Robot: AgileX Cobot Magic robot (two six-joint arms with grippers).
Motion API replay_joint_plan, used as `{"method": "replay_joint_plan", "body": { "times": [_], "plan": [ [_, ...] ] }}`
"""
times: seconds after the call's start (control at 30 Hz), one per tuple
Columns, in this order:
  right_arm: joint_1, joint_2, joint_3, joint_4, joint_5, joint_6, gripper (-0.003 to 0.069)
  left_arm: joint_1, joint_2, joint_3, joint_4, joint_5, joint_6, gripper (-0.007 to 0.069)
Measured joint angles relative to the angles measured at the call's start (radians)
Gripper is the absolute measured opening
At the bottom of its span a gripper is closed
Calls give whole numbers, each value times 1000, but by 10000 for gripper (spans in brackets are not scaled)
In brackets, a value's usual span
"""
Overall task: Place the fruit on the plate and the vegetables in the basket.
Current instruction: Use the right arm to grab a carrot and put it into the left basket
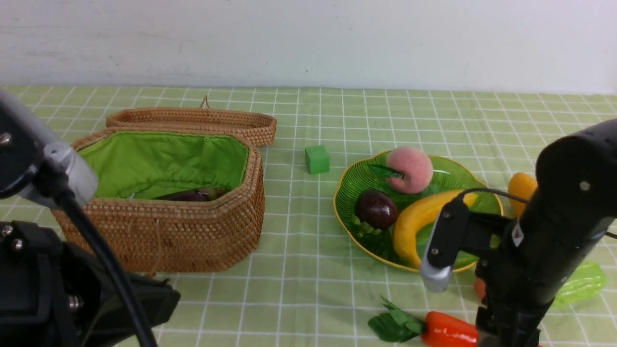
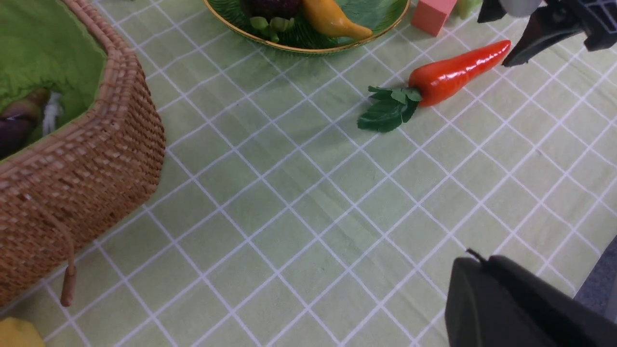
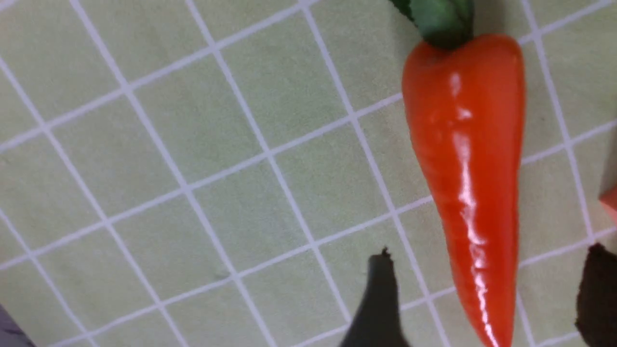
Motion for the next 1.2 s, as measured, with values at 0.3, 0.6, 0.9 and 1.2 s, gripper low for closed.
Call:
{"method": "replay_joint_plan", "body": {
  "times": [0.3,0.6,0.9,1.2],
  "plan": [
    [0,140,0,-22,-151,-82,588,0,0,0,0,4,0,-13],
    [0,220,-2,-30,-164,-85,365,0,0,0,0,8,0,-13],
    [0,225,-12,-19,-143,-64,363,0,0,0,63,22,-35,-13],
    [99,23,-215,176,96,62,363,0,0,0,276,30,-246,-13]
  ]
}}
